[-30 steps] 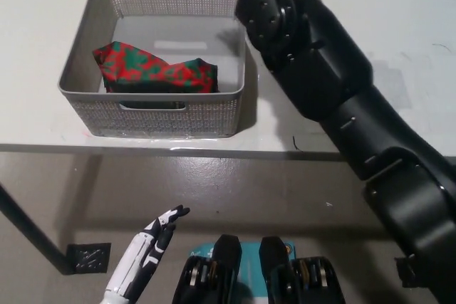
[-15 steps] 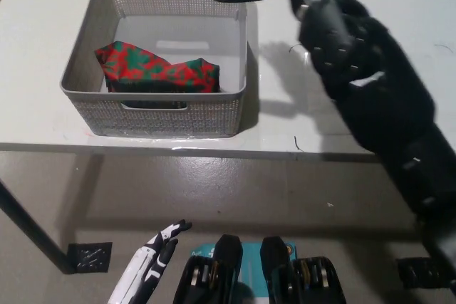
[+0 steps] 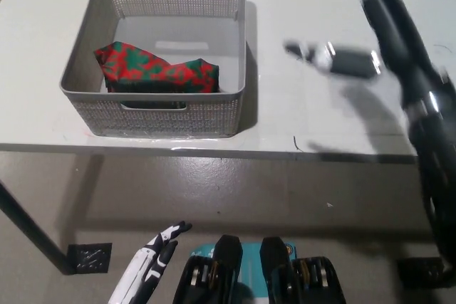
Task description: Use the right hand to pick up a bag of coffee beans on the right hand side and place it into a container on the left hand side
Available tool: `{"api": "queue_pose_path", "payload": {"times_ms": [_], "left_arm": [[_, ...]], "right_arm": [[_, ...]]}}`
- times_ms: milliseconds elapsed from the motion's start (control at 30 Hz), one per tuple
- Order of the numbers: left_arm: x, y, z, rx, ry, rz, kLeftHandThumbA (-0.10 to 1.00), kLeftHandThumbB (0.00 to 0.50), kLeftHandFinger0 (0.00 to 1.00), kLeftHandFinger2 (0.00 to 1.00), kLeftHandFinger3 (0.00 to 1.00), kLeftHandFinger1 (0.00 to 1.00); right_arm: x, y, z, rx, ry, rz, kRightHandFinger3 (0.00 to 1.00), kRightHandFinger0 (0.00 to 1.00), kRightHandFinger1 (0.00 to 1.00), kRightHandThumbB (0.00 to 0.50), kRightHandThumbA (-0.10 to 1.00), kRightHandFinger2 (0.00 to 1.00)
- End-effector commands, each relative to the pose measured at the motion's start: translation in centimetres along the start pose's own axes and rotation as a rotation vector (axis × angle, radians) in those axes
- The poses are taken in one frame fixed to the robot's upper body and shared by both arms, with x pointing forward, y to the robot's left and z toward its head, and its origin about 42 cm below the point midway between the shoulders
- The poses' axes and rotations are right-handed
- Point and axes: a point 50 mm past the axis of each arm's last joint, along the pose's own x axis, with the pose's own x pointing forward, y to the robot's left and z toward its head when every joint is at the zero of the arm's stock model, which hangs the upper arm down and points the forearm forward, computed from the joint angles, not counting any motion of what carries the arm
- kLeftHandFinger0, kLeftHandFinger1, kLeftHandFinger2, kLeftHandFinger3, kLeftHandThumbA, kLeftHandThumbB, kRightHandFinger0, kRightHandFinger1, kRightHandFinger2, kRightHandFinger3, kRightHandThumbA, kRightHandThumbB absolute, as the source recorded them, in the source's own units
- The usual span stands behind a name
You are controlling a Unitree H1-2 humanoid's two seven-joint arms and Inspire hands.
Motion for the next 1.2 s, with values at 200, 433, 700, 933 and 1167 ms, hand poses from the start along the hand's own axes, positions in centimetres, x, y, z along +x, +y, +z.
{"api": "queue_pose_path", "payload": {"times_ms": [200,433,700,933,1167], "left_arm": [[0.8,1.3,1.6,-0.020,-0.101,0.047,1.00,0.238,1.00,1.00,1.00,1.00],[1.2,1.5,1.7,-0.023,-0.108,0.063,1.00,0.272,1.00,1.00,1.00,1.00],[1.7,1.8,1.8,-0.030,-0.125,0.079,1.00,0.271,1.00,1.00,1.00,1.00],[2.1,2.3,1.7,-0.036,-0.120,0.101,1.00,0.334,1.00,1.00,1.00,1.00],[2.3,2.5,1.8,-0.056,-0.117,0.114,1.00,0.295,1.00,1.00,1.00,1.00]], "right_arm": [[-19.0,2.0,3.2,0.426,-0.075,-0.156,1.00,1.00,1.00,0.382,1.00,1.00],[-22.2,7.8,-1.9,0.657,0.116,-0.137,1.00,1.00,1.00,0.341,1.00,1.00],[-24.7,11.6,-6.5,0.717,0.277,-0.119,1.00,1.00,1.00,0.290,1.00,1.00],[-23.7,12.6,-9.1,0.729,0.308,-0.104,1.00,1.00,1.00,0.274,1.00,1.00],[-23.0,12.6,-9.9,0.702,0.313,-0.055,1.00,1.00,1.00,0.293,1.00,1.00]]}}
